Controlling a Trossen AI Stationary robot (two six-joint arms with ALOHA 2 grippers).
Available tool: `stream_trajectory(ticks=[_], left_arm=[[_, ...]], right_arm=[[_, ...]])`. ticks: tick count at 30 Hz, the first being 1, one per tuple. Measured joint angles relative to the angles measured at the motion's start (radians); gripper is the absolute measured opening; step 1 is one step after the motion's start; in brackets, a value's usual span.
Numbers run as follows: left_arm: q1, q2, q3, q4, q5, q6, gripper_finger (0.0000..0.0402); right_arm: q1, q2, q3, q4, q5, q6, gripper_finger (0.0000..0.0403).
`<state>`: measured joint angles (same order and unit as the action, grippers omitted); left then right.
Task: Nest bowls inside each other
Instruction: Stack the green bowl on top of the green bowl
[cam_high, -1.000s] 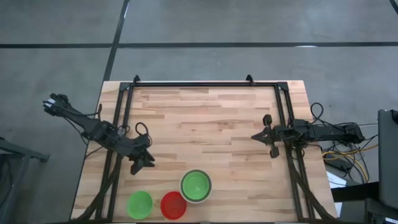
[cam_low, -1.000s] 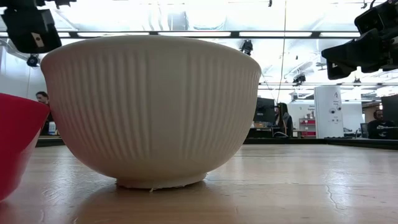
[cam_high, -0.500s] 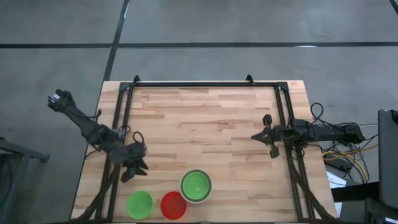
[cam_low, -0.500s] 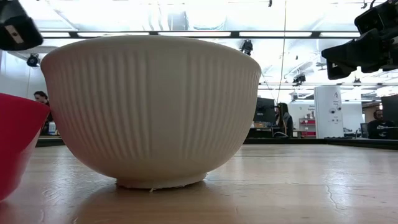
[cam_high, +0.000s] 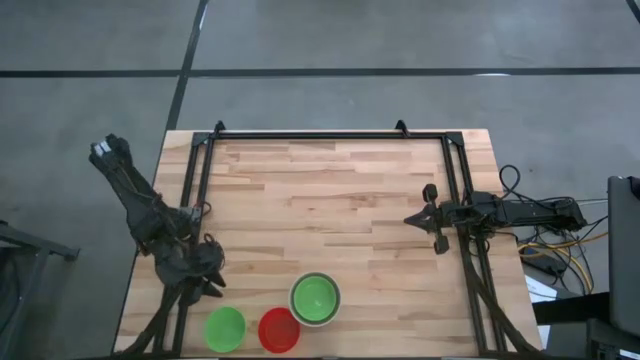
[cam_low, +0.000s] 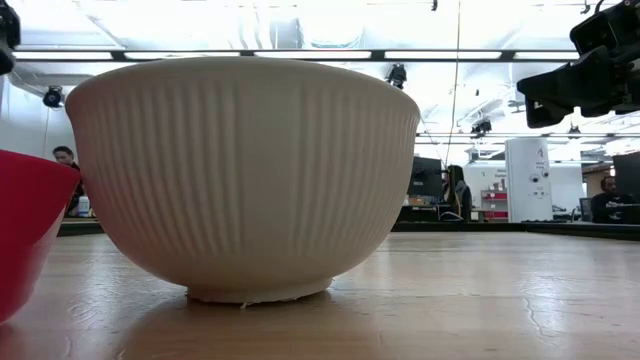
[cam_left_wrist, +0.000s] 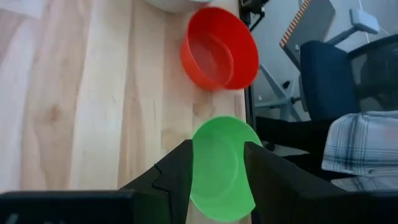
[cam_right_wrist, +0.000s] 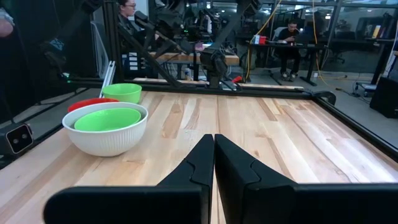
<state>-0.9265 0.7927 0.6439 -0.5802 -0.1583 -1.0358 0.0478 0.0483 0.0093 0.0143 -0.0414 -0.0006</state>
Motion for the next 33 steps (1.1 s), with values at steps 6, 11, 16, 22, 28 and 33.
stream_trajectory(ticks=[6, 11, 16, 22, 28, 33], left_arm=[[-0.062, 0.024, -0.014, 0.033, -0.018, -0.036, 0.0147], [-0.093, 0.055, -0.014, 0.045, -0.018, -0.06, 0.0147], [-0.111, 0.089, -0.014, 0.051, -0.019, -0.105, 0.0147], [-0.128, 0.134, -0.014, 0.05, -0.019, -0.164, 0.0147], [-0.139, 0.189, -0.014, 0.05, -0.016, -0.21, 0.0147], [-0.149, 0.237, -0.014, 0.049, -0.013, -0.249, 0.0147]], right_arm=[[0.0, 0.0, 0.0, 0.0, 0.0, 0.0, 0.0009], [0.0, 0.0, 0.0, 0.0, 0.0, 0.0, 0.0009], [0.0, 0.0, 0.0, 0.0, 0.0, 0.0, 0.0009], [0.0, 0.0, 0.0, 0.0, 0.0, 0.0, 0.0009], [0.0, 0.0, 0.0, 0.0, 0.0, 0.0, 0.0009], [0.0, 0.0, 0.0, 0.0, 0.0, 0.0, 0.0008]])
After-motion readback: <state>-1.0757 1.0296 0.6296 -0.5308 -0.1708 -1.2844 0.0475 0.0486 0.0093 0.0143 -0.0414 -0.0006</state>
